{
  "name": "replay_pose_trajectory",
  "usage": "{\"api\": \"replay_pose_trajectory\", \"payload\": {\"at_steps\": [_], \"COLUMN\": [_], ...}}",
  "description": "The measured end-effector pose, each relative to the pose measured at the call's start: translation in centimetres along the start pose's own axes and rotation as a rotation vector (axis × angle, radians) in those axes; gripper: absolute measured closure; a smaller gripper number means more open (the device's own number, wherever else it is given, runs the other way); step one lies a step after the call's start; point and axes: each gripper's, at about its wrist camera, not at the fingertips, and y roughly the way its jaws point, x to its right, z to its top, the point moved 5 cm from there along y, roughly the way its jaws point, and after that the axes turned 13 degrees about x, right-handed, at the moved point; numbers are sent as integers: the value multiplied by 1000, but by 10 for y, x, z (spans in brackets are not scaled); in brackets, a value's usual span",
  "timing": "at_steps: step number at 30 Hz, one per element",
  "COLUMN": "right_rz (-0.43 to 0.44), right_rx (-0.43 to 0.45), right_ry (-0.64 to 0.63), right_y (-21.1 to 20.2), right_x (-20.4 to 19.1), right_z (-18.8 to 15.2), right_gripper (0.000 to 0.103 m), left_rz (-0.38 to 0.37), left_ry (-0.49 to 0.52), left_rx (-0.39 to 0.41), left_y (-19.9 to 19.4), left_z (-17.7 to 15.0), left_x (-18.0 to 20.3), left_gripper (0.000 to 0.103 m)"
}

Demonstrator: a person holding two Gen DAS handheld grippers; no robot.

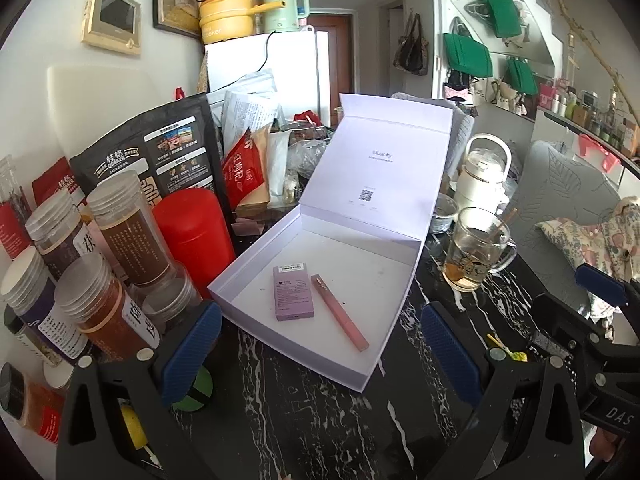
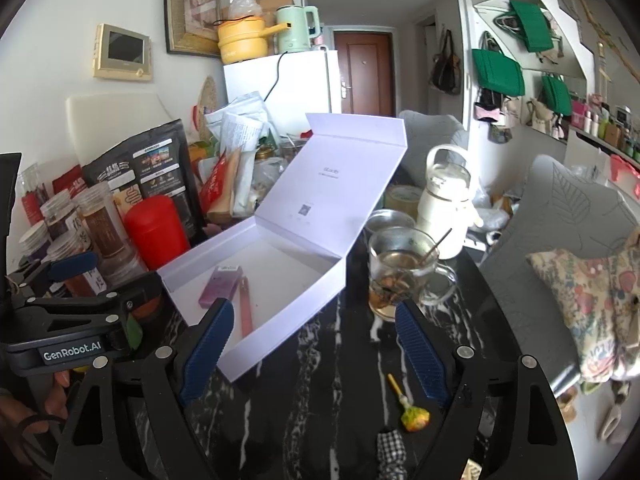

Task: Organize rigid objects
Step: 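Withdraw both tools from the white box back over the table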

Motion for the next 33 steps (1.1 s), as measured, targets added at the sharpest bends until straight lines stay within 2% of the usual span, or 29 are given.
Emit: {"api": "replay_pose_trajectory", "payload": {"at_steps": [10, 16, 33], "right_rz": [-37, -55, -192], "right_rx": [4, 4, -16], "right_ry": [6, 11, 44], "right_y": [-34, -56, -116], "right_x": [10, 15, 58], "right_z": [-14, -24, -63], "right_gripper": [19, 19, 19], "left_rz": [-54, -98, -296], "left_ry": [56, 77, 104], "left_rx": [59, 64, 1], "left_y": [-35, -48, -70], "left_z": [-8, -13, -45], "left_x": [27, 40, 98], "left_gripper": [1, 1, 1]}}
